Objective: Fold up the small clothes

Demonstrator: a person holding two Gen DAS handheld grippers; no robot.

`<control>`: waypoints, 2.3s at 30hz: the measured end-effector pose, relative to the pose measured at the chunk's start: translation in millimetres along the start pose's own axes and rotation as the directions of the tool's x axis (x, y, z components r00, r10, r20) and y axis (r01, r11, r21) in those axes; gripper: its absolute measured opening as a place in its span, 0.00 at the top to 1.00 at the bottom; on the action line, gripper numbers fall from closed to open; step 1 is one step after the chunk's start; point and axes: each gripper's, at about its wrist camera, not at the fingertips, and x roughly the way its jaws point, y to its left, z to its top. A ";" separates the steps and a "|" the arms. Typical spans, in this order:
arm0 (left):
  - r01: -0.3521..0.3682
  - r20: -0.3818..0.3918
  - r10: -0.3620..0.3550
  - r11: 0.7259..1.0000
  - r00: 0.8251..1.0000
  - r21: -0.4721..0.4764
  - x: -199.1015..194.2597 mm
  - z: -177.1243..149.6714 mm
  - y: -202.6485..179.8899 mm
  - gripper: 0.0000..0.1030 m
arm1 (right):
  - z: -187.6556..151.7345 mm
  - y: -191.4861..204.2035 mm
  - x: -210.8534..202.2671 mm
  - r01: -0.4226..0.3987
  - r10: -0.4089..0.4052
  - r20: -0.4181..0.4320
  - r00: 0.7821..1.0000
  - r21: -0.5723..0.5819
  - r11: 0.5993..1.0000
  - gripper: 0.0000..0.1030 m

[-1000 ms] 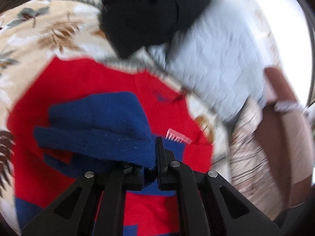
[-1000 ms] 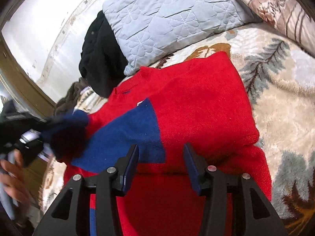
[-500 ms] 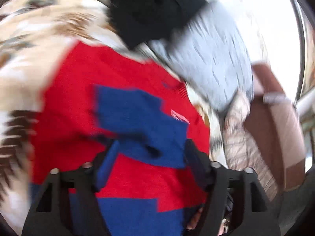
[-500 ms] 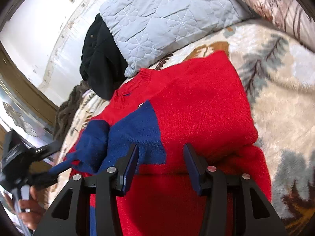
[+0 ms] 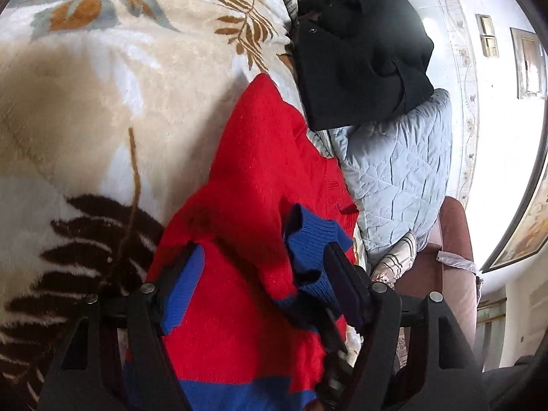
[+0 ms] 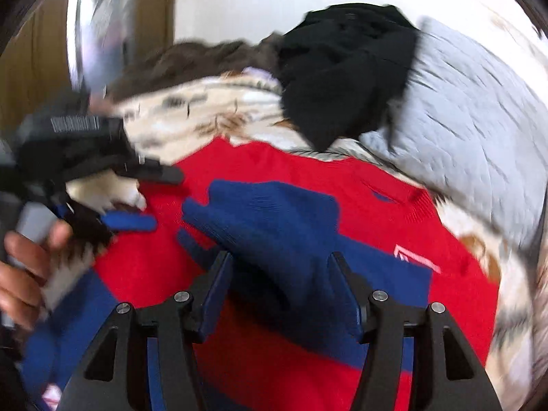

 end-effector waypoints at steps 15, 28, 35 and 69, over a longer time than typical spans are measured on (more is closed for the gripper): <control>-0.109 0.026 0.107 0.989 0.994 0.103 12.9 -1.6 -19.2 0.31 | -62.2 -136.8 -26.2 -0.116 0.049 0.124 0.991 0.622 0.774 0.94; -0.260 0.107 0.240 0.930 0.965 0.260 20.7 -18.3 -41.9 0.33 | -145.1 -208.6 -13.1 -0.202 0.092 0.181 0.979 0.910 0.363 0.92; -0.311 0.109 0.291 0.898 0.950 0.310 28.1 -20.6 -47.2 0.35 | -130.7 -222.5 -15.4 -0.107 0.045 0.097 0.994 0.873 0.475 0.96; -0.327 -0.238 0.507 0.782 0.828 0.531 -94.2 -192.7 5.6 0.34 | -277.5 -122.3 -195.0 -0.070 0.282 -0.163 0.945 0.744 0.664 0.55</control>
